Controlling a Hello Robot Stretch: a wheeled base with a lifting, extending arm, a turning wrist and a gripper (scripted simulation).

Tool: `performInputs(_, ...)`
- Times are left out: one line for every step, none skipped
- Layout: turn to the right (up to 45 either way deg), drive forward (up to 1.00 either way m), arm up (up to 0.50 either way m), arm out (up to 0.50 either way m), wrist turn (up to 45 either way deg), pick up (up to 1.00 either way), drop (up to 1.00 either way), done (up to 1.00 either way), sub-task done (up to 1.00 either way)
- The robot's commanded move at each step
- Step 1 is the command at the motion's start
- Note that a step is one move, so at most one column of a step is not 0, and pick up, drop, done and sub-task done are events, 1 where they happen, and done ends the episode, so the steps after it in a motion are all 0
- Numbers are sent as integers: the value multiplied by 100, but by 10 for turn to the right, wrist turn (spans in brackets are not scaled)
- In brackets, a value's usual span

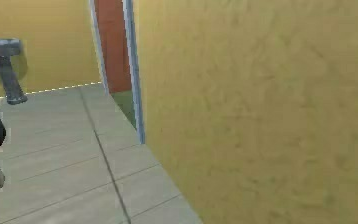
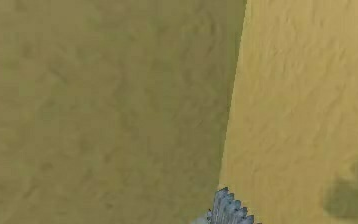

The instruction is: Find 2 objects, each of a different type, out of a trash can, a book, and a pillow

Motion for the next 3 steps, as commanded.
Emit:
performInputs(-300, 0, 0, 0, 0, 0, 0, 0, 0)
performInputs(0, 30, 0, 0, 0, 0, 0, 0, 0)
performInputs(-450, 0, 0, 0, 0, 0, 0, 0, 0)
